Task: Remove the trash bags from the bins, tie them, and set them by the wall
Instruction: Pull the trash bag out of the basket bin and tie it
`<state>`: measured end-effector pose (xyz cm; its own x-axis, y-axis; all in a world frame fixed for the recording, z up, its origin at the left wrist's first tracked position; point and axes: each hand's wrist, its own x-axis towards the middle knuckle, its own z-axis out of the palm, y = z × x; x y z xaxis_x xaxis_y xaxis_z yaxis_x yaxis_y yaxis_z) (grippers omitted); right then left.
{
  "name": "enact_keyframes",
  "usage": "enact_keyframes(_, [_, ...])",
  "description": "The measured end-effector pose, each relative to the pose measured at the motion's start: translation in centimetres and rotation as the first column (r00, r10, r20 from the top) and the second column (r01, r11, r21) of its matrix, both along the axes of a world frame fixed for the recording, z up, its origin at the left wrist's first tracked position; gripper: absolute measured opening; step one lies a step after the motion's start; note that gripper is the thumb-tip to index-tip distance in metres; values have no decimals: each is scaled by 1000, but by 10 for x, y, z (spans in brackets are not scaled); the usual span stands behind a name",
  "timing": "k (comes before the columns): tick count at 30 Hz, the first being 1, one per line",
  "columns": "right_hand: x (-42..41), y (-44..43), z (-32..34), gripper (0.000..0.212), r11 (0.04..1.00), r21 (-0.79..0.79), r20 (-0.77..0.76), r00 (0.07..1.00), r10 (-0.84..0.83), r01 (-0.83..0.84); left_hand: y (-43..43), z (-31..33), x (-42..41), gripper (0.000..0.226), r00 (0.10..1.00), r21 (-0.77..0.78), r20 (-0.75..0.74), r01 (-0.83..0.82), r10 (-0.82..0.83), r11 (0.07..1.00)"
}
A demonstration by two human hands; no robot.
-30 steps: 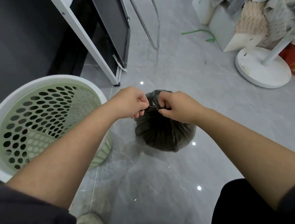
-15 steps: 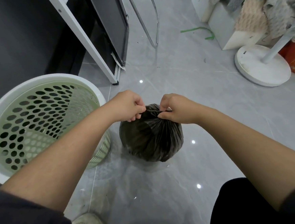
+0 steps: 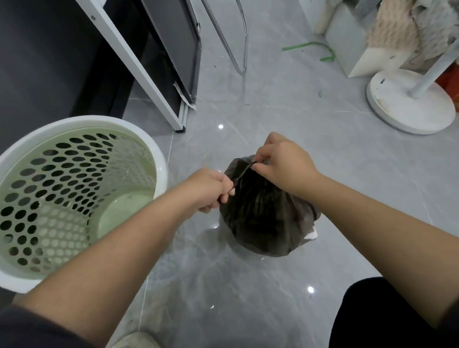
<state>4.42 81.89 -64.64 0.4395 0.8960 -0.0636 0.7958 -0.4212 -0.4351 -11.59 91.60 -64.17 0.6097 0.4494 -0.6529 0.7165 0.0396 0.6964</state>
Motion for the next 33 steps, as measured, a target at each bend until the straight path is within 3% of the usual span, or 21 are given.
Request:
enact_keyframes(2, [-3,0,-1,9,991,-6,-157,979,-131,131,-17,-9,3,30,998,-83,16,-51,53,995])
enact_keyframes(5, [-8,0,0,8,950,-65,-467,832,-300,306,-42,-17,11,30,981,-164,68,-168,181,972])
enact_keyframes(10, [-15,4,9,11,837,-252,-770,423,-477,485,-60,-22,17,30,940,-166,135,-292,315,942])
enact_keyframes(12, [-18,7,12,13,783,-358,-833,205,-514,509,-63,-25,17,31,936,-154,147,-299,321,942])
enact_keyframes(14, [-20,8,13,14,762,-423,-849,80,-523,490,-65,-29,15,32,935,-134,153,-301,320,944])
enact_keyframes(15, [-20,7,14,15,771,-434,-850,71,-522,467,-65,-30,14,32,938,-124,152,-294,311,948])
enact_keyframes(17, [-17,5,15,15,817,-420,-842,167,-513,395,-65,-32,12,31,960,-111,128,-235,248,966])
enact_keyframes(20, [-10,3,22,14,905,-347,-767,481,-425,247,-55,-26,9,24,998,-90,-4,-65,65,994])
enact_keyframes(22, [-7,0,27,16,941,-310,-618,723,-309,137,-41,-16,6,18,998,28,-54,22,-21,999])
enact_keyframes(25, [-9,-7,29,18,960,-272,-353,935,-40,-61,-14,-2,8,18,998,268,53,-42,29,962])
enact_keyframes(27, [-9,-10,26,16,952,-238,-185,971,152,-195,2,2,14,16,983,307,158,-142,96,941])
enact_keyframes(29, [-7,-15,20,12,913,-231,21,937,349,-335,12,3,20,15,970,278,223,-160,98,947])
enact_keyframes(31, [-6,-23,12,10,854,-226,224,828,514,-469,18,2,26,16,967,253,253,-96,30,963])
enact_keyframes(33, [-3,-34,9,21,765,-205,360,680,639,-610,20,-1,32,16,955,242,288,-3,-69,970])
